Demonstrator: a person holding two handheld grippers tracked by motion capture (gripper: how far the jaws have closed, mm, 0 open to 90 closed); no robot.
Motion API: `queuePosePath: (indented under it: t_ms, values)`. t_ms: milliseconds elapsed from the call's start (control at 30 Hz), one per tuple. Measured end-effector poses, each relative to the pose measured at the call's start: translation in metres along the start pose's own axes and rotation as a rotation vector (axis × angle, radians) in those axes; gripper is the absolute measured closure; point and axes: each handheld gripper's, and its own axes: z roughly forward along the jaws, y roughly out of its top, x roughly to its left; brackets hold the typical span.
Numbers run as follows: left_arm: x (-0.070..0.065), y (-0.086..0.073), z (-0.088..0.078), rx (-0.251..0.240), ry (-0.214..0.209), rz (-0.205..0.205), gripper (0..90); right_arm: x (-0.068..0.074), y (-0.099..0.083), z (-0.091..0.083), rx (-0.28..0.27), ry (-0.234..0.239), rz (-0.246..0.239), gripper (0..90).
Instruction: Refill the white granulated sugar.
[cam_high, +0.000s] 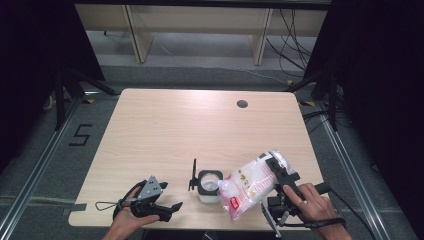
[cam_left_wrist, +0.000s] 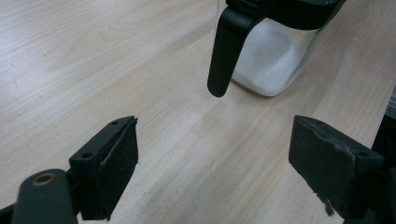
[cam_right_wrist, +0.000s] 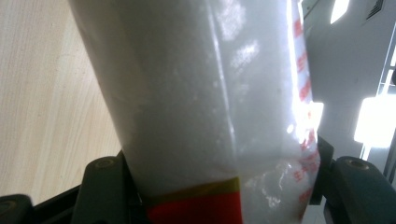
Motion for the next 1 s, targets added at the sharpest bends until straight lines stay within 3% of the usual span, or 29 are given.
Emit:
queuePosePath:
  t_ms: [33,67,200,300,367,433,533,600,667,767,867,900,967,1000]
  values:
    - [0.0014,0.0003,-0.0008,0.012,0.004,0.017,15.4,0.0050,-0.0006,-0.0014,0.021,0.004,0.071,39.4]
    - [0.0019,0.0004,-0.0005,0.006,-0.008,0.018,15.4,-0.0028,0.0012,-0.0015,0.028,0.040,-0.010,39.4]
    - [0.0024,0.0006,-0.0007,0.006,0.003,0.038,15.4,-0.0007,0.0002,0.0003,-0.005,0.000,-0.010,39.4]
    - [0.0025,0.0009,-0.0010,0.009,0.001,0.039,15.4,0.0014,0.0003,-0.0004,0.012,0.010,0.018,39.4]
    - [0.0020,0.0003,-0.0008,0.010,-0.003,0.019,15.4,-0.0024,0.0006,0.0005,-0.009,0.001,-0.030,39.4]
    - [0.0015,0.0001,-0.0005,0.003,-0.008,0.007,15.4,0.0012,0.0004,-0.0006,0.012,0.007,0.020,39.4]
    - [0.0015,0.0003,-0.0010,0.007,-0.007,0.018,15.4,0.0007,0.0008,-0.0024,0.028,0.020,0.018,39.4]
    - [0.0030,0.0007,-0.0011,0.004,-0.009,0.035,15.4,-0.0008,0.0002,-0.0005,-0.002,-0.010,0.003,39.5]
    - [0.0017,0.0002,-0.0008,0.002,-0.007,0.011,15.4,0.0001,0.0006,-0.0030,0.030,0.018,0.022,39.5]
    - [0.0021,0.0003,-0.0010,0.005,-0.004,0.011,15.4,-0.0016,-0.0007,-0.0008,-0.011,-0.023,0.007,39.5]
    - [0.0018,0.0004,-0.0013,0.008,-0.004,0.011,15.4,-0.0025,-0.0008,-0.0017,0.002,-0.008,0.008,39.5]
    - [0.0020,0.0003,-0.0012,0.008,-0.004,0.011,15.4,-0.0004,-0.0008,-0.0026,0.023,0.009,0.048,39.5]
    - [0.0015,0.0003,-0.0010,-0.009,-0.002,0.009,15.4,-0.0009,-0.0006,-0.0028,0.032,0.017,0.042,39.5]
    - [0.0039,0.0009,-0.0021,0.008,0.003,0.045,15.4,-0.0003,-0.0013,-0.0015,0.010,0.001,0.029,39.5]
